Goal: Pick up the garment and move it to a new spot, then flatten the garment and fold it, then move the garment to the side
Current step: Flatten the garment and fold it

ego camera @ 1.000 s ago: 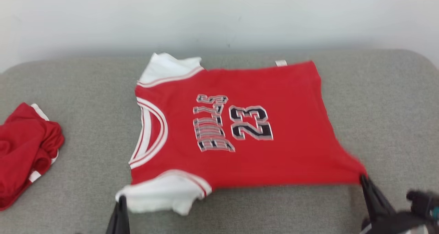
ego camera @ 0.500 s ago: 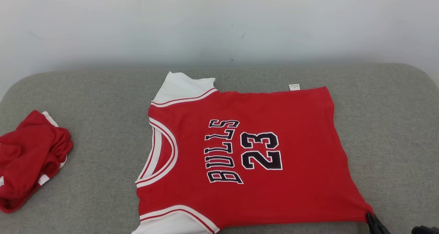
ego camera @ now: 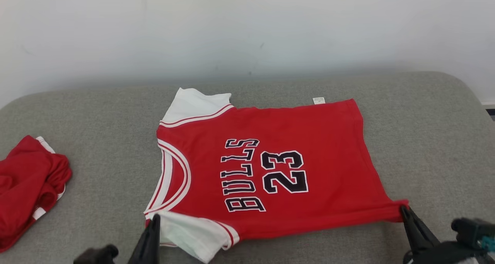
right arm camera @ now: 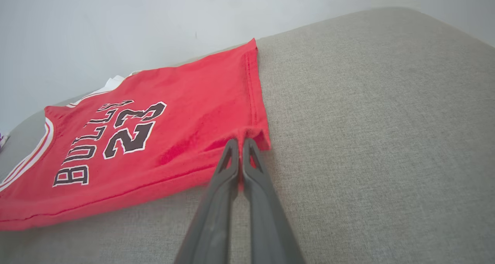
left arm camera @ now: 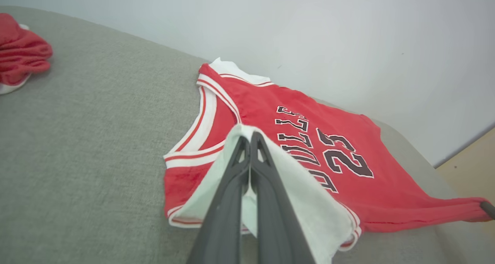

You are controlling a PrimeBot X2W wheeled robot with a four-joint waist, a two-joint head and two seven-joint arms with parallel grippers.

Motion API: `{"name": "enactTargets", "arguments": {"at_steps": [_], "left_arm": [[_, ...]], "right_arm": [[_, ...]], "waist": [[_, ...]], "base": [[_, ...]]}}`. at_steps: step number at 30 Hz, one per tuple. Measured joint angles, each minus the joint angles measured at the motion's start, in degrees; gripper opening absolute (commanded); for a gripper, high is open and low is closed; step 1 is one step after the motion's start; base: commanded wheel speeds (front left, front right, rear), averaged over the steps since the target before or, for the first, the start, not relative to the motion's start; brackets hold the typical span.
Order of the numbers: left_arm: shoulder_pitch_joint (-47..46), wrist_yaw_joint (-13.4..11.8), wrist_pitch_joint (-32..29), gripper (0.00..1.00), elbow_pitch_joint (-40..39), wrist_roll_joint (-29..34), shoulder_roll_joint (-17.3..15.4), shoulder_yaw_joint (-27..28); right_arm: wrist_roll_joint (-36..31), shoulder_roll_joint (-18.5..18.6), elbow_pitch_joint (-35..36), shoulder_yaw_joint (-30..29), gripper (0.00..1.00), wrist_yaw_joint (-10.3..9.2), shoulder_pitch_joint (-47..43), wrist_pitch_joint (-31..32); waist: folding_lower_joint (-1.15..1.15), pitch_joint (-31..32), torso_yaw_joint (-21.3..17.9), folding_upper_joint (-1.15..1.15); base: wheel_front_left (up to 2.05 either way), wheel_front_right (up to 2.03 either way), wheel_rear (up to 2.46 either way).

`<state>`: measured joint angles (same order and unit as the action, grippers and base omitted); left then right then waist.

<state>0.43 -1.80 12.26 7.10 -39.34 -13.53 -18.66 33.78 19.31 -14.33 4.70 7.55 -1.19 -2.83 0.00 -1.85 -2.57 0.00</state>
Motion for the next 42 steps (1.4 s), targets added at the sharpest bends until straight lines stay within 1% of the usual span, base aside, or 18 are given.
{"name": "enactTargets", "arguments": {"at_steps": [4,10,18,23,26,27,28,29,30,33,36,39,42], "left_arm": [[-5.85,1.40,-1.11,0.00,3.66,0.22,-1.00,0.07],[-14.72,3.94,-2.32,0.00,11.91,0.67,-0.98,-1.04],[-24.97,6.66,-1.67,0.00,25.17,1.48,0.15,-2.42],[-29.11,7.86,-0.34,0.00,32.71,1.99,1.13,-3.74],[-30.29,8.13,0.30,0.00,35.15,2.02,1.66,-4.16],[-30.80,8.35,0.53,0.03,36.28,2.03,1.90,-4.41],[-31.22,8.38,0.86,0.39,37.15,2.03,2.16,-4.63],[-31.55,8.44,1.23,1.00,38.04,2.03,2.42,-4.75],[-31.66,8.70,1.52,1.00,38.71,2.00,2.66,-4.79],[-31.66,8.91,2.23,1.00,39.67,1.22,3.22,-4.23],[-30.47,8.93,2.61,1.00,38.67,0.67,2.92,-2.40],[-26.87,8.94,2.72,1.00,33.86,1.38,2.27,0.87],[-21.35,8.79,2.72,1.00,29.25,2.72,2.48,3.42]], "right_arm": [[-0.88,-0.02,-2.34,0.63,0.00,0.00,4.59,2.53],[-1.67,-0.57,-8.08,2.04,0.00,0.00,12.04,4.11],[-3.12,-0.75,-17.44,3.76,0.00,0.00,20.71,3.15],[-4.33,-0.92,-23.01,5.82,0.00,0.00,24.80,0.75],[-4.64,-1.04,-24.91,6.87,0.00,0.00,25.74,-0.32],[-4.55,-1.11,-25.74,7.11,0.04,0.00,26.06,-0.81],[-4.53,-1.19,-26.42,7.45,0.40,0.00,26.37,-1.49],[-4.53,-1.25,-27.11,7.89,0.98,0.00,26.66,-2.30],[-4.50,-1.24,-27.62,8.16,1.00,0.00,26.85,-3.19],[-4.36,-0.91,-28.86,9.33,1.00,0.00,26.88,-5.55],[-5.00,0.25,-28.78,10.96,1.00,0.00,26.04,-8.06],[-6.19,1.38,-28.21,12.06,1.00,0.00,23.77,-9.85],[-6.16,2.03,-26.96,11.94,1.00,0.00,20.81,-10.84]], "waist": [[0.00,-0.50,-0.48,0.00],[0.00,-2.14,-0.49,0.00],[0.01,-4.87,0.17,0.00],[0.01,-6.23,0.65,0.01],[0.01,-6.45,0.88,0.01],[0.01,-6.48,0.95,0.01],[0.01,-6.40,0.96,0.01],[0.02,-6.25,0.96,0.01],[0.01,-6.02,0.94,0.01],[0.01,-5.05,0.88,0.01],[0.01,-3.78,0.78,0.01],[0.01,-2.49,0.62,0.01],[-0.01,-1.46,0.56,0.00]], "base": [[0.00,0.00,0.00],[0.00,0.00,0.00],[0.00,0.00,0.00],[0.00,0.00,0.00],[0.00,0.00,0.00],[0.00,0.00,0.00],[0.00,0.00,0.00],[0.00,0.00,0.00],[0.00,0.00,0.00],[0.00,0.00,0.00],[0.00,0.00,0.00],[0.00,0.00,0.00],[0.00,0.00,0.00]]}}
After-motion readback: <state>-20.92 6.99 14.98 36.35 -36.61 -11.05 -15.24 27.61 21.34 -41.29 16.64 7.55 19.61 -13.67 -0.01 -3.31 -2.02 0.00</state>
